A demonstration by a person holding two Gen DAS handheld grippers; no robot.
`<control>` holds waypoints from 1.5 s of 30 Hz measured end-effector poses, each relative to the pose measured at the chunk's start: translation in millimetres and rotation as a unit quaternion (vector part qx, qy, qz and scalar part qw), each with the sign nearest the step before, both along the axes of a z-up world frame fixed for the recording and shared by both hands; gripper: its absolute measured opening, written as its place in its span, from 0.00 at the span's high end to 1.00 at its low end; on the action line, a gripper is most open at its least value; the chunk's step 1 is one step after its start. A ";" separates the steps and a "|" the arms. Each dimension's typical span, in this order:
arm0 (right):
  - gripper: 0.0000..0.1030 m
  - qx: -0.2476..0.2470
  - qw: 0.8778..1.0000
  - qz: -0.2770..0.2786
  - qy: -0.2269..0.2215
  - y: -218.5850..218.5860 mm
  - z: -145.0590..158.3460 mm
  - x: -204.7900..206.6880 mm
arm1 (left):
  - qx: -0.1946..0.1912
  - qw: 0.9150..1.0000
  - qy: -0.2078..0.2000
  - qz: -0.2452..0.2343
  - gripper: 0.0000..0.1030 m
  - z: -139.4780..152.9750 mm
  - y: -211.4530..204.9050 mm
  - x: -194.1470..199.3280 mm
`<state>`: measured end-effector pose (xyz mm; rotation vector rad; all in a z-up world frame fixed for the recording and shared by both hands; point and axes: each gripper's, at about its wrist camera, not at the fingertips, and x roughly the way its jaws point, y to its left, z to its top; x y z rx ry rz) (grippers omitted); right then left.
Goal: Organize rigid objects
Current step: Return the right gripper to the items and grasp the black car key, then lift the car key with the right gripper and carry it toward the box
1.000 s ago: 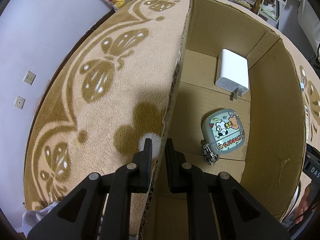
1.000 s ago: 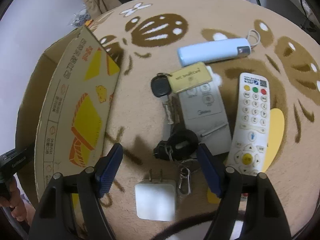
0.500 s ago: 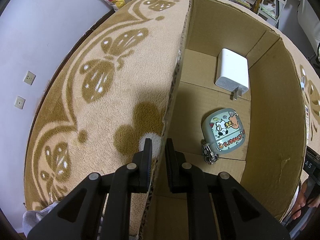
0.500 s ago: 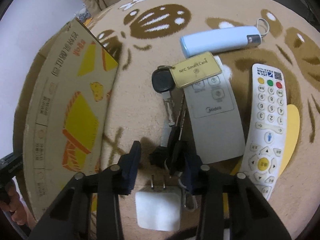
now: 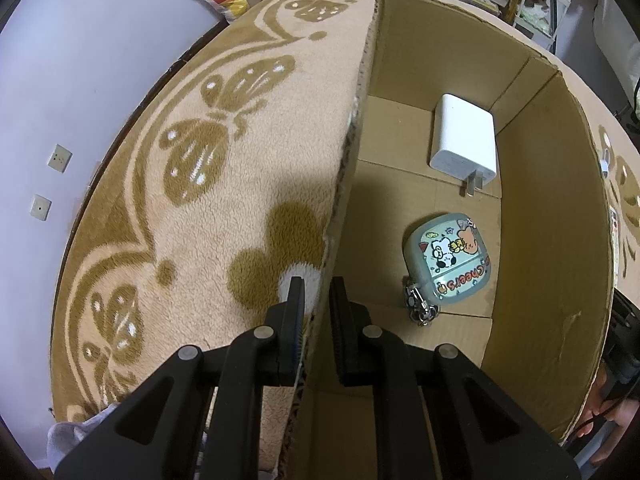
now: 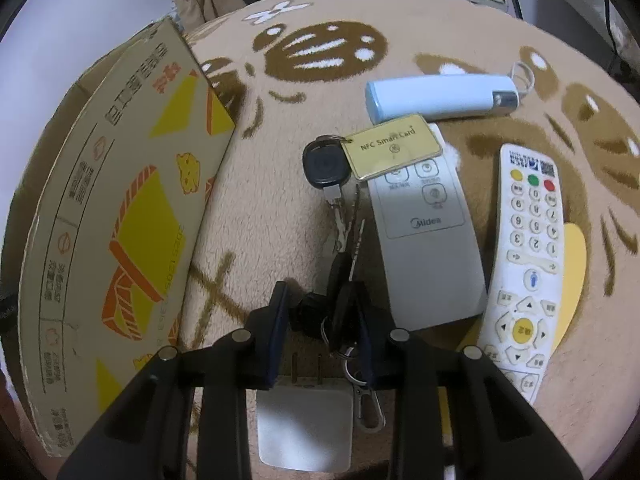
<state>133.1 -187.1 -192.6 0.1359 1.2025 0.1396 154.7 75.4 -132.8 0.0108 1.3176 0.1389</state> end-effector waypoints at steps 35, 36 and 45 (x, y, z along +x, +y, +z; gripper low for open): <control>0.97 0.050 0.978 0.050 -0.197 32.5 146.2 -0.4 | 0.004 1.000 0.005 0.003 0.88 -3.0 -2.8 1.9; 0.97 0.051 0.977 0.053 -0.200 34.4 149.4 -1.1 | 0.003 1.000 0.005 0.004 0.88 -2.9 -2.7 2.0; 0.97 0.045 0.964 0.069 -0.254 49.8 195.3 -3.4 | 0.004 1.000 0.005 0.004 0.89 -2.8 -1.8 2.2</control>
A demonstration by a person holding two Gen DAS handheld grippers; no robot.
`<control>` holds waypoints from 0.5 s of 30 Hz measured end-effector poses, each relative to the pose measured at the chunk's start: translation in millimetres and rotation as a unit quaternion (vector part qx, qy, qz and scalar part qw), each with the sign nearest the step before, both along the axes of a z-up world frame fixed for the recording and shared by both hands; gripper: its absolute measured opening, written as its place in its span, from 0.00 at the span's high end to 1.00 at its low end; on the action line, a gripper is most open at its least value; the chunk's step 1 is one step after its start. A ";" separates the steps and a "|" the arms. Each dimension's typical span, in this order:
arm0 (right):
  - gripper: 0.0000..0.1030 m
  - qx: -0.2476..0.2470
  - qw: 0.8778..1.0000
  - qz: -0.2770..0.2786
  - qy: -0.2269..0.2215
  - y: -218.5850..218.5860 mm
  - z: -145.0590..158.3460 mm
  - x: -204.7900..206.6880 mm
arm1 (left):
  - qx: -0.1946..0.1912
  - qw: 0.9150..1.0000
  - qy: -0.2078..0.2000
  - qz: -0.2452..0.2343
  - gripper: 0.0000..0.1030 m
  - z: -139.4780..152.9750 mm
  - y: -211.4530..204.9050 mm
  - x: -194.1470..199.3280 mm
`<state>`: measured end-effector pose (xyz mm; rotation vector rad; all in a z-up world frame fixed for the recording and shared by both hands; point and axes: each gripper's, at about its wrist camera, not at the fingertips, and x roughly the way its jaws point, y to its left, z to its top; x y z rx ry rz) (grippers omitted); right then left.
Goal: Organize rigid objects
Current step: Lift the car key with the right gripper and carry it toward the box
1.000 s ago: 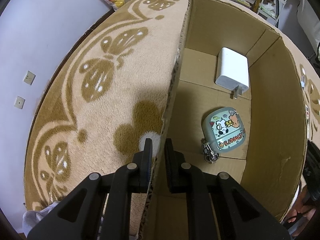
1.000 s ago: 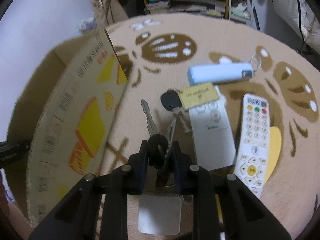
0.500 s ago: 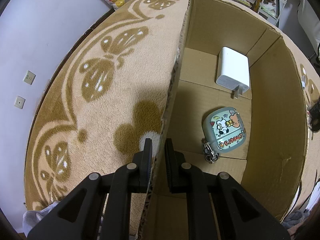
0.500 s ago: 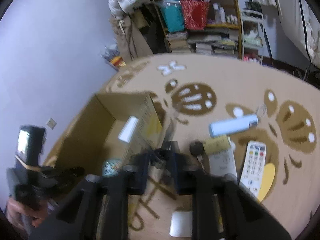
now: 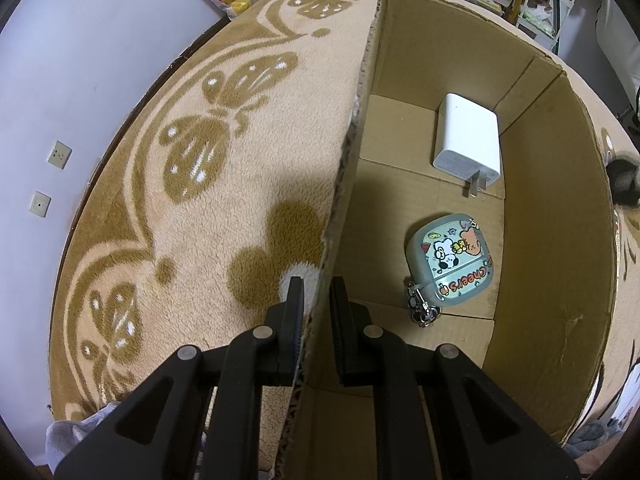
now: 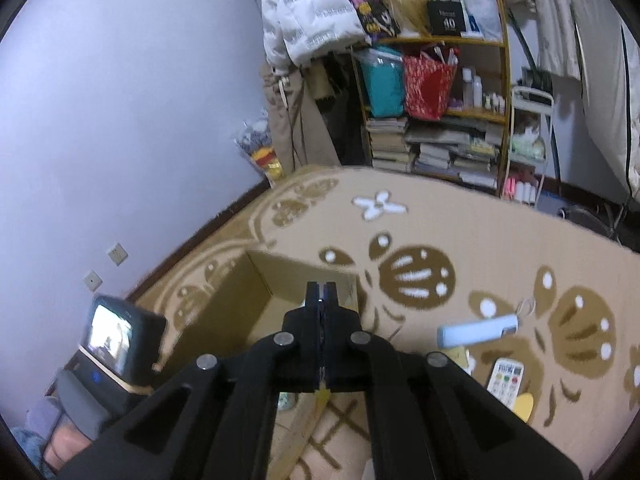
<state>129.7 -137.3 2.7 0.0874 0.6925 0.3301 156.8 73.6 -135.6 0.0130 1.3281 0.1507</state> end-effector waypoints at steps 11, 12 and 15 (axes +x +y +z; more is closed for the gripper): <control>0.97 0.003 0.998 0.043 -0.043 31.4 41.3 4.0 | -0.002 1.000 0.000 0.001 0.89 -0.6 0.5 0.2; 0.97 0.003 0.998 0.046 -0.036 35.4 35.9 5.9 | -0.002 1.000 0.000 0.001 0.89 -0.3 0.8 0.3; 0.97 -0.003 0.999 0.051 -0.010 43.9 13.8 10.3 | -0.005 1.000 0.001 0.004 0.89 -0.5 1.8 0.6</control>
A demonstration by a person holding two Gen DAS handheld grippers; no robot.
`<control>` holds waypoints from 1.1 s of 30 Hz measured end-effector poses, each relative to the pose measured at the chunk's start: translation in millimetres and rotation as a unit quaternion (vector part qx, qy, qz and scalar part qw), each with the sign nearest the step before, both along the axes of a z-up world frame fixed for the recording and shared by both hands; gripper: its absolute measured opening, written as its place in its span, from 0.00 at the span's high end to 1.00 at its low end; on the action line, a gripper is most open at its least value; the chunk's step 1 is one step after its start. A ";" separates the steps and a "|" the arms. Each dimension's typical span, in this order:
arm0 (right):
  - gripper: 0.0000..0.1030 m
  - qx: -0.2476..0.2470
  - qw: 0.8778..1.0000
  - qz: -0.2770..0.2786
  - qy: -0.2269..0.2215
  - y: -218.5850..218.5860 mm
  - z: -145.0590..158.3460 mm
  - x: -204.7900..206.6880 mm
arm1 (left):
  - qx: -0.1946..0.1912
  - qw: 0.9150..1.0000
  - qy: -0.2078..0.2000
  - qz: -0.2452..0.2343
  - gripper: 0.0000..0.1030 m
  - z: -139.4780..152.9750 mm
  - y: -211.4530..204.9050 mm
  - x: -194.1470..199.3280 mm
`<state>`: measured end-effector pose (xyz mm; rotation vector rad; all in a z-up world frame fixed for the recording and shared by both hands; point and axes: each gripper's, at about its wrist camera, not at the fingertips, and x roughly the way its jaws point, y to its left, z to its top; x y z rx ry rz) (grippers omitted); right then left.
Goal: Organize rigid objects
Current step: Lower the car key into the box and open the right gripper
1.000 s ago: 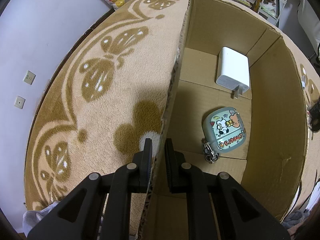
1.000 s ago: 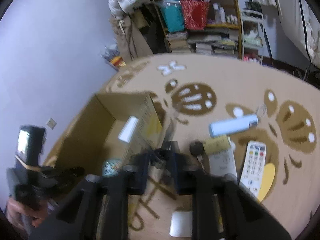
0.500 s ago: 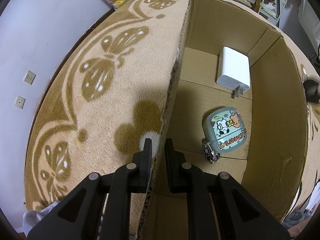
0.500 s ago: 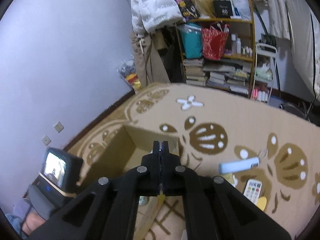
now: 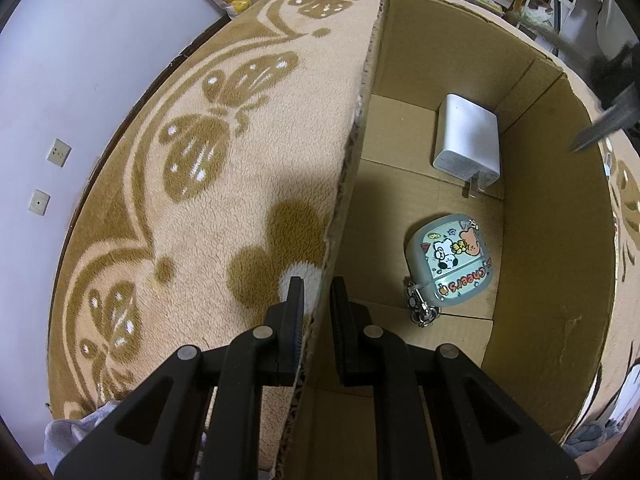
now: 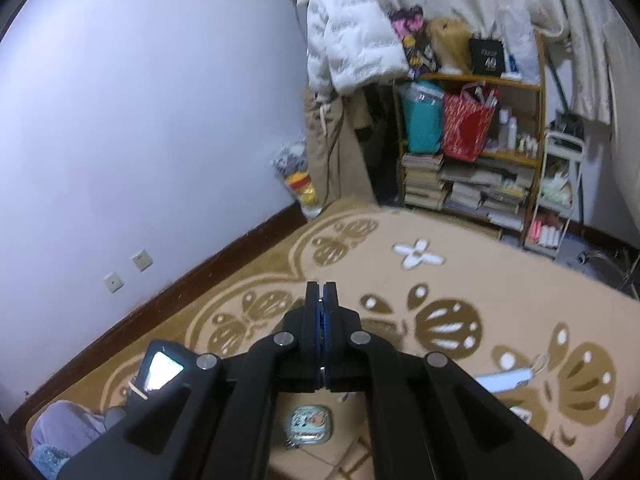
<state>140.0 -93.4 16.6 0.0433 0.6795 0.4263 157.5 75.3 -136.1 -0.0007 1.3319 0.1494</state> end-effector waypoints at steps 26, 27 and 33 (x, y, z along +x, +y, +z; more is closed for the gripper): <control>0.75 -0.019 0.993 -0.030 0.112 -25.1 -85.1 16.6 | -0.007 1.000 0.001 0.001 0.89 -2.5 4.3 1.6; 0.67 -0.024 0.993 -0.036 0.111 -28.2 -82.3 15.2 | -0.007 1.000 0.001 0.001 0.89 -2.3 4.3 1.4; 0.34 -0.076 0.985 -0.093 0.123 -50.2 -81.2 7.1 | -0.003 1.000 0.001 -0.001 0.89 -2.5 1.6 1.1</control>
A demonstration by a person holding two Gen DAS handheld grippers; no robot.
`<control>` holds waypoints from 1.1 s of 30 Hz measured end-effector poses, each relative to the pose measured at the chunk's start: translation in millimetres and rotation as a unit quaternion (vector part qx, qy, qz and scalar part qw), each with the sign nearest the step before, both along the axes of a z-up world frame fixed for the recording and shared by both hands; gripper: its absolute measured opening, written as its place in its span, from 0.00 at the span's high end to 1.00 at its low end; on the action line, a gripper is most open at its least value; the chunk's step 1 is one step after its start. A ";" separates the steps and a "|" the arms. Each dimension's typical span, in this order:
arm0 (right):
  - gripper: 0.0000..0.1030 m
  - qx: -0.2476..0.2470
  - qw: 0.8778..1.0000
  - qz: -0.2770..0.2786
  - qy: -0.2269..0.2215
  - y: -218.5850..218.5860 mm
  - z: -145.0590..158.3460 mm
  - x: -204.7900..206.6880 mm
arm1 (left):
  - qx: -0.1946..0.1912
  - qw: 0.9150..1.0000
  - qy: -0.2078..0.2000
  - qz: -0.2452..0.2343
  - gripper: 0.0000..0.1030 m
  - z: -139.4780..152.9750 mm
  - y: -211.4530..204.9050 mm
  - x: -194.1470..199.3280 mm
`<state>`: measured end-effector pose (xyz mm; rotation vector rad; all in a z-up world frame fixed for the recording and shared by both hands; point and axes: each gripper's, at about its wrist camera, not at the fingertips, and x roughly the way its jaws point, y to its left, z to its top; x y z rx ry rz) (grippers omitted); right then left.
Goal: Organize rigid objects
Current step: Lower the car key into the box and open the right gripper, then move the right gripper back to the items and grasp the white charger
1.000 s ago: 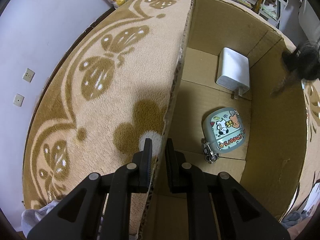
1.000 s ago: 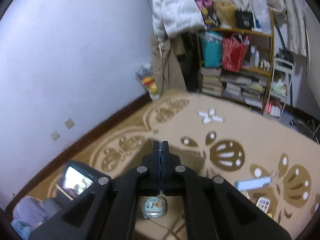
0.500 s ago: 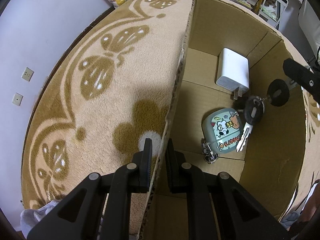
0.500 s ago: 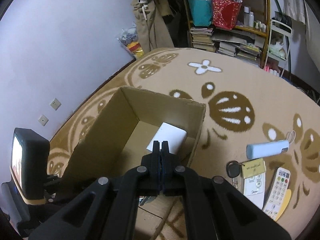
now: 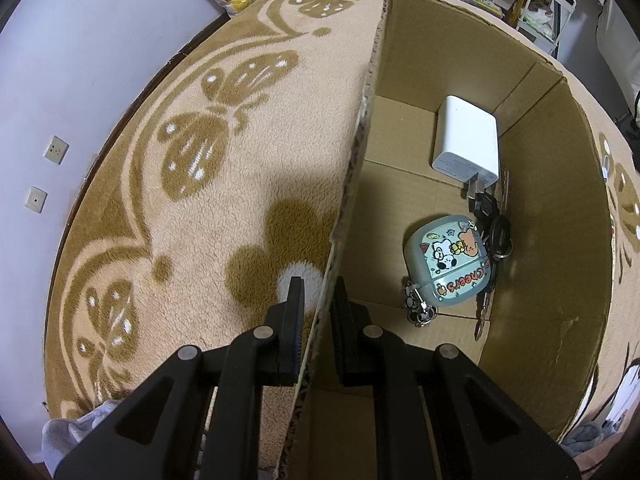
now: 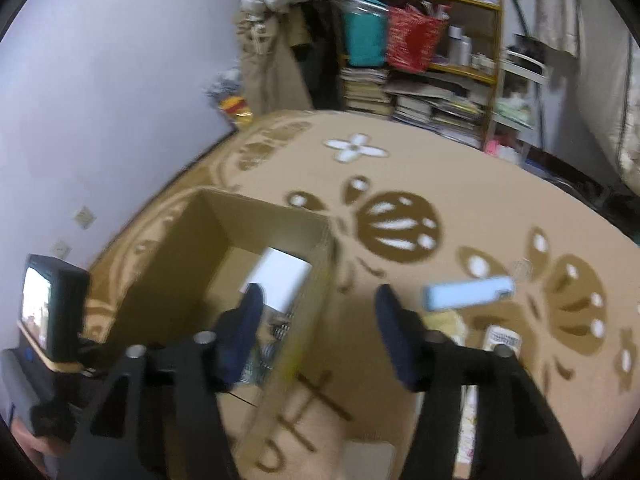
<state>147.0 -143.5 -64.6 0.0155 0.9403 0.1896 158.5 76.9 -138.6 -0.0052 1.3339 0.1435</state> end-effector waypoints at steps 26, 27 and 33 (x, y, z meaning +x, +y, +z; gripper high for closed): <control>0.07 0.038 0.990 -0.061 0.122 -55.3 -99.8 -61.9 | -0.003 1.000 0.001 0.001 0.88 1.4 1.9 -0.2; 0.07 0.042 0.989 -0.061 0.126 -55.9 -103.5 -63.0 | -0.003 1.000 0.001 0.000 0.88 1.6 1.6 -0.2; 0.07 0.041 0.985 -0.061 0.154 -56.6 -122.5 -64.8 | -0.001 1.000 0.001 -0.001 0.87 1.8 1.0 -0.6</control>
